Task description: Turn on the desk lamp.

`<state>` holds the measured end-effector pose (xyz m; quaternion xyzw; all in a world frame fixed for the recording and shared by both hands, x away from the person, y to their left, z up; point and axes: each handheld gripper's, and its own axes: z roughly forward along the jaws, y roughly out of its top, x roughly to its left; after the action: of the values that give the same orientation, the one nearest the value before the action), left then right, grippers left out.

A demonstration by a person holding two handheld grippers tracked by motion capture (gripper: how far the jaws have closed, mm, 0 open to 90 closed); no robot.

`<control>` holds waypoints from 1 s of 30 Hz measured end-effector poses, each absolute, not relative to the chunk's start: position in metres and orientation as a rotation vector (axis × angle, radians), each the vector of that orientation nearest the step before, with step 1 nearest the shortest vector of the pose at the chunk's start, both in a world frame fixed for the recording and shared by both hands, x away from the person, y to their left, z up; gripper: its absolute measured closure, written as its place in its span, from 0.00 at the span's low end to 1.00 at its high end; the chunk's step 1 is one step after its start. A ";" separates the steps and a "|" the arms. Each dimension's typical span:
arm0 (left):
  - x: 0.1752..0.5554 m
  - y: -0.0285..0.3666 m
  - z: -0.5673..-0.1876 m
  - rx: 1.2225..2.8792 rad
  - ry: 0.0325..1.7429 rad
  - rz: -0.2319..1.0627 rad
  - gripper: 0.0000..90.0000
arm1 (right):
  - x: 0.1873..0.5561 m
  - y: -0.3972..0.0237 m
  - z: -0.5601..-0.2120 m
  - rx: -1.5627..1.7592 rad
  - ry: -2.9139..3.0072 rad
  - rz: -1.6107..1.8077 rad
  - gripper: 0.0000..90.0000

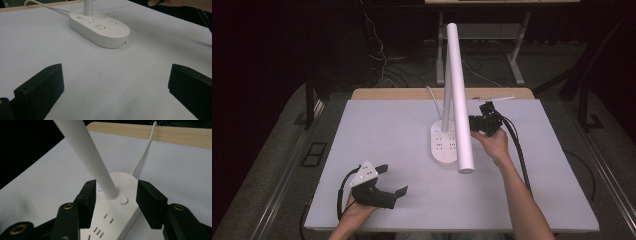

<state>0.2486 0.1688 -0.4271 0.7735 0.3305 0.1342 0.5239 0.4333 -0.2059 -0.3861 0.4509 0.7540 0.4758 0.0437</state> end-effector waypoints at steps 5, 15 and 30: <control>0.249 0.169 -0.427 1.850 0.790 0.317 0.00 | 0.436 -0.204 -0.392 1.418 2.291 1.449 0.61; 0.249 0.170 -0.427 1.846 0.791 0.318 0.00 | 0.444 -0.195 -0.408 1.455 2.292 1.473 0.81; 0.249 0.169 -0.427 1.849 0.787 0.317 0.00 | 0.453 -0.192 -0.423 1.494 2.296 1.469 0.99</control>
<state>0.2486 0.1695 -0.4268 0.7731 0.3289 0.1327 0.5258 0.4526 -0.1918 -0.4234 0.4807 0.7385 0.4725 0.0165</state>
